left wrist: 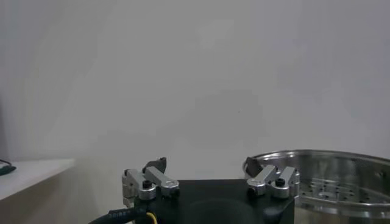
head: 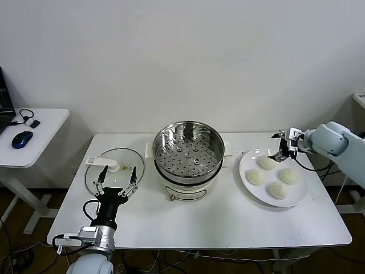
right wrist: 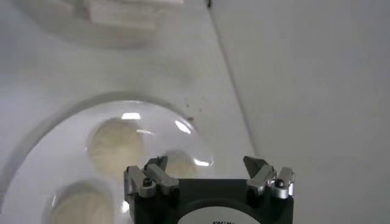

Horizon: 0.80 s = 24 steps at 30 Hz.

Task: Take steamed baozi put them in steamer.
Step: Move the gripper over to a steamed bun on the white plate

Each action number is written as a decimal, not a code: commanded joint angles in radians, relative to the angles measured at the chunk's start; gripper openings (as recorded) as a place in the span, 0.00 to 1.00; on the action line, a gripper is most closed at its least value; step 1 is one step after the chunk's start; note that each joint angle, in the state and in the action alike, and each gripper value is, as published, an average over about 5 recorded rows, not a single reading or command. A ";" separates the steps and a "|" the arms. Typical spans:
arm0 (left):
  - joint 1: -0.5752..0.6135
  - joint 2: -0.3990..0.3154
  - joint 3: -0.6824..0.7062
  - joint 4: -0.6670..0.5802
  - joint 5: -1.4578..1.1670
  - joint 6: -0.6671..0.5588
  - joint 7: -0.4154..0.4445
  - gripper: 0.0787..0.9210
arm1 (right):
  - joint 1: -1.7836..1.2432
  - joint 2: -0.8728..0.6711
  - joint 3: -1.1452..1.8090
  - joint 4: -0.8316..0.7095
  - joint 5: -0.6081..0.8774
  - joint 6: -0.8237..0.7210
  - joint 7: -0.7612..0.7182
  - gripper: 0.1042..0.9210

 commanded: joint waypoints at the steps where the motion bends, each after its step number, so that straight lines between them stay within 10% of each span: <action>1: -0.003 0.006 -0.013 0.006 -0.041 -0.005 0.008 0.88 | 0.437 0.123 -0.588 -0.283 0.111 0.162 -0.252 0.88; 24: -0.005 0.024 -0.049 0.033 -0.089 -0.025 0.016 0.88 | 0.140 0.464 -0.327 -0.808 0.032 0.405 -0.376 0.88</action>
